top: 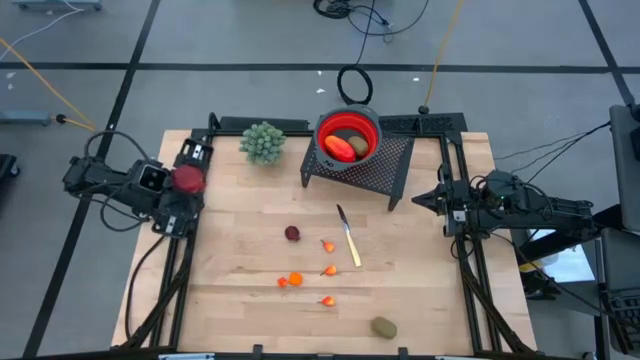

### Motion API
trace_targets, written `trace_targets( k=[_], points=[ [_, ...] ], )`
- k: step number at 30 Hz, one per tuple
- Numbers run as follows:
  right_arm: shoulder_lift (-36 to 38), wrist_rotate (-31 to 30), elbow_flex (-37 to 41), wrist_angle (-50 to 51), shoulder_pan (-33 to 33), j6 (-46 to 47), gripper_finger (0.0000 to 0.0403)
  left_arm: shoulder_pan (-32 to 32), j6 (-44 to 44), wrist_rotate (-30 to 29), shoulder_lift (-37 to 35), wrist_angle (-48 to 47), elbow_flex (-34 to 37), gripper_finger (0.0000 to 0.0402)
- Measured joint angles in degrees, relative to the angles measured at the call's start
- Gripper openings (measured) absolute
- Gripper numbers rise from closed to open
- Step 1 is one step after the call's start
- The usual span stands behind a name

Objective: Pick & Place Fruit
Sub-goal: Put the red pomegranate into the red strainer bowl on the shelf

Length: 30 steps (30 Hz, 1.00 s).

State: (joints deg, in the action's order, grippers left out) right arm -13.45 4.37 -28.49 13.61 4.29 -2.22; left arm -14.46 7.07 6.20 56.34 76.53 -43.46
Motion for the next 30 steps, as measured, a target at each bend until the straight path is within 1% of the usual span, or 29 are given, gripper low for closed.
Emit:
trace_targets(
  k=[2, 7, 10, 15, 19, 23, 25, 27, 30],
  points=[
    [0.0, -0.01, 0.0, 0.01, 0.0, -0.04, 0.0004, 0.0, -0.25, -1.95, -0.08, -4.04, -0.02, 0.0195],
    [0.0, -0.01, 0.0, 0.01, 0.0, -0.09, 0.0004, 0.0, -3.24, -14.52, 0.13, -23.34, 0.0, 0.0195],
    [0.0, -0.01, 0.0, 0.01, 0.0, -0.15, 0.0004, 0.24, -8.21, -21.43, -0.03, -32.31, 0.0, 0.0195],
    [-0.02, -0.03, 0.0, 0.01, 0.0, -0.18, 0.0004, 1.15, -17.41, -30.53, 0.07, -44.74, 0.0, 0.0195],
    [-0.02, -0.03, 0.0, 0.0, 0.0, -0.2, 0.0004, 1.96, -21.14, -38.75, 0.03, -50.67, 0.0, 0.0195],
    [-0.02, -0.03, 0.0, 0.01, 0.0, -0.2, 0.0004, 3.3, -20.75, -48.29, 0.0, -51.7, 0.0, 0.0195],
    [-0.02, -0.03, 0.0, 0.01, 0.0, -0.2, 0.0004, 4.14, -19.47, -52.03, 0.0, -51.84, 0.0, 0.0195],
    [-0.02, -0.03, 0.0, 0.01, 0.0, -0.2, 0.0004, 5.26, -18.16, -53.32, 0.0, -51.85, 0.0, 0.0195],
    [-0.02, -0.03, 0.0, 0.01, -0.01, -0.2, 0.0004, 7.35, -17.68, -52.67, 0.04, -51.87, -0.11, 0.0195]
  ],
)
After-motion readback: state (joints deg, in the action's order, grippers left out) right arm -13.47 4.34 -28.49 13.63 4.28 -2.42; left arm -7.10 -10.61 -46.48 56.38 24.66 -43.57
